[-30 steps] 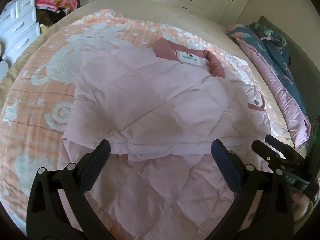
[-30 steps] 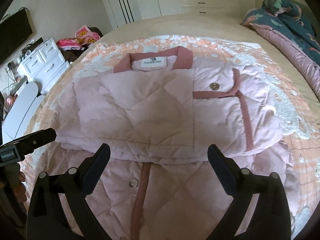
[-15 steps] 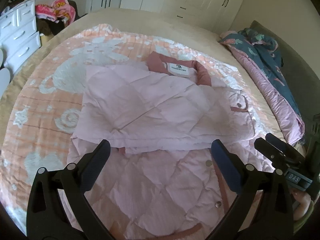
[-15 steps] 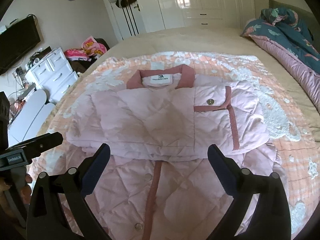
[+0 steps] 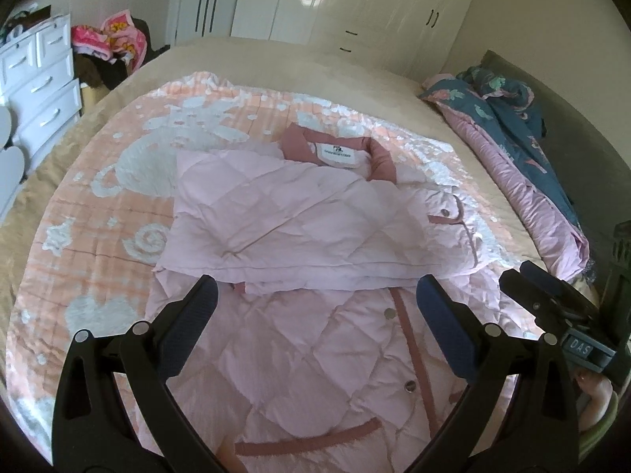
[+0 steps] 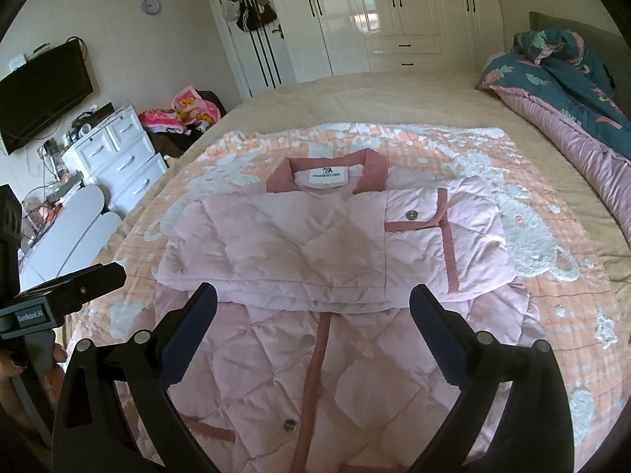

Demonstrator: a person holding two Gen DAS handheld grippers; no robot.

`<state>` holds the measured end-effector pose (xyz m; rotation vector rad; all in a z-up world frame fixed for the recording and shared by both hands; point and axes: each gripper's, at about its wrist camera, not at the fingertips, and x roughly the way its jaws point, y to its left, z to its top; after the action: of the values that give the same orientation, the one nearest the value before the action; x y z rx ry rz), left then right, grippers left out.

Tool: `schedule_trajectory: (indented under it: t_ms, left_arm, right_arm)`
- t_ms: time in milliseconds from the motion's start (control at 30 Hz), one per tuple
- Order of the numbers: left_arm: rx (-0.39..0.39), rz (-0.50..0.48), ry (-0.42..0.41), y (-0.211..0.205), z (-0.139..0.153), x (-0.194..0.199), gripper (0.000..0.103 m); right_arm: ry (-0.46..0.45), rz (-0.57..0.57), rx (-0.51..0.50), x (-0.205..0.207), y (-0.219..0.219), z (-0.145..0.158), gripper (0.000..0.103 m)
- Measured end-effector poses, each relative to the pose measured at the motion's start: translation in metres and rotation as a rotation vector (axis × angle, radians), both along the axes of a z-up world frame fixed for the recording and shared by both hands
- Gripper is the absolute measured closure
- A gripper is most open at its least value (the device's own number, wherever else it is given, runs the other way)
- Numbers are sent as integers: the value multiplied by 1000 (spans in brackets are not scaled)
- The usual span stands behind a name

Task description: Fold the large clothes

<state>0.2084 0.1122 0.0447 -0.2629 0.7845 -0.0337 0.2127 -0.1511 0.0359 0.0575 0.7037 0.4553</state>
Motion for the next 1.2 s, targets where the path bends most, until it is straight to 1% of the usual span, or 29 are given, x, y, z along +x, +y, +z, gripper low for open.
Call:
schedule_trajectory:
  t_ms: [167,300,600,733,933,1200]
  left_arm:
    - [5,-9,-28,-6,9,-15,8]
    - [8,-10,-44,-8,11,-26,8]
    - [19,-2,-39,-10,0,-49,8]
    - [12,9,-32,-7,-8,-57,8]
    - [14,17,-17,-9,-20,-67,8]
    - [43,13,19,-6,-39,-82,8]
  right_arm:
    - [-18,4,6,-12,-6,9,5]
    - [-36,9,5,-23,-13,14,5]
    - [-55,-5,-2,-44,-35,15,5]
    - [-57,-10,-6,-51,-45,14,5]
    - [-45,-33,-11,-56,-62,6,5]
    - [-1,-65,-42,-63,-86,-16,5]
